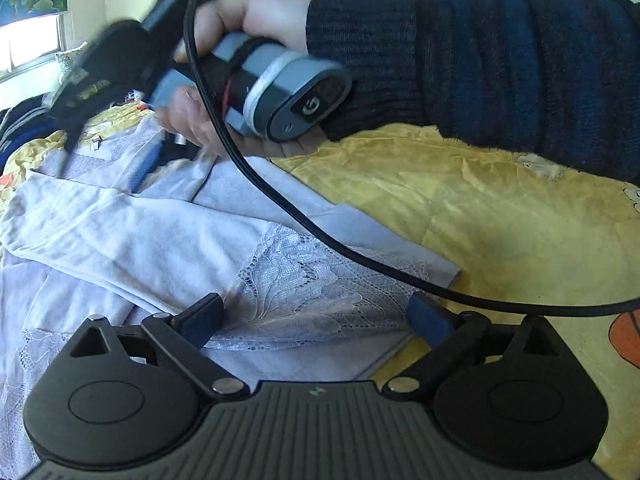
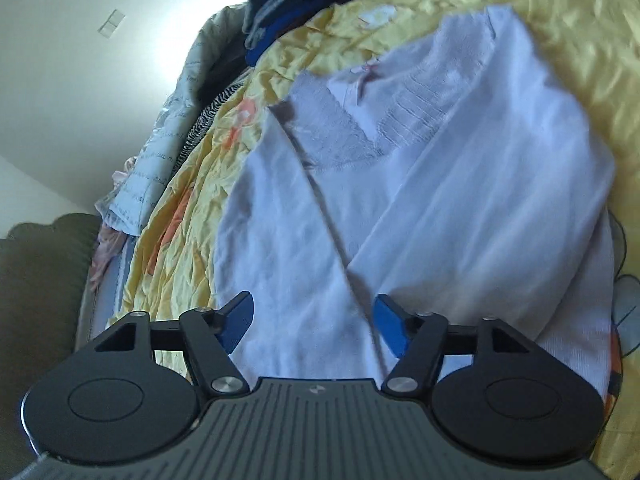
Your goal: Fold small clothes
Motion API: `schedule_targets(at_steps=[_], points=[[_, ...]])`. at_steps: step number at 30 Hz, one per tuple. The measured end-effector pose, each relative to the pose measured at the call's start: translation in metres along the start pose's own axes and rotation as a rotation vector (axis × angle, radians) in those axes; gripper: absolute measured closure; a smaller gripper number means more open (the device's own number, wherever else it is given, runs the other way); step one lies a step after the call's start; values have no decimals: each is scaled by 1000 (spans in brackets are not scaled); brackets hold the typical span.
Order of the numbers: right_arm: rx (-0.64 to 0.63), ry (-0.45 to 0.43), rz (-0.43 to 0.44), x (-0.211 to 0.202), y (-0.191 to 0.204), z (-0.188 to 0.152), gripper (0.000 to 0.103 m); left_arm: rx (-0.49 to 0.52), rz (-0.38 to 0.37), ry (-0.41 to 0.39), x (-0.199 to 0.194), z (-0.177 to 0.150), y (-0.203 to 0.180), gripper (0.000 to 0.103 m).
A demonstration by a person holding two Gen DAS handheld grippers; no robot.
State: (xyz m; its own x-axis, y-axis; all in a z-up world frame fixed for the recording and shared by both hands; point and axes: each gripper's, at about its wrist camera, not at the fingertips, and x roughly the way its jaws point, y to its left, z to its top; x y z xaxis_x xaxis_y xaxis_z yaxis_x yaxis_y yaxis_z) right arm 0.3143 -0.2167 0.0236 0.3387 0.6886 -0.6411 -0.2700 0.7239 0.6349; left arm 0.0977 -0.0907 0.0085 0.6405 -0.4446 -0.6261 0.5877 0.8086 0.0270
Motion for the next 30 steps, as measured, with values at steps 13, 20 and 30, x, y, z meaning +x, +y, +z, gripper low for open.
schedule_targets(at_steps=[13, 20, 30], points=[[-180, 44, -73, 5, 38, -7, 34, -2, 15, -1, 2, -2, -7, 0], [-277, 97, -72, -34, 24, -64, 31, -3, 19, -2, 3, -2, -8, 0], [-148, -69, -19, -67, 16, -79, 31, -7, 38, -5, 3, -3, -9, 0]])
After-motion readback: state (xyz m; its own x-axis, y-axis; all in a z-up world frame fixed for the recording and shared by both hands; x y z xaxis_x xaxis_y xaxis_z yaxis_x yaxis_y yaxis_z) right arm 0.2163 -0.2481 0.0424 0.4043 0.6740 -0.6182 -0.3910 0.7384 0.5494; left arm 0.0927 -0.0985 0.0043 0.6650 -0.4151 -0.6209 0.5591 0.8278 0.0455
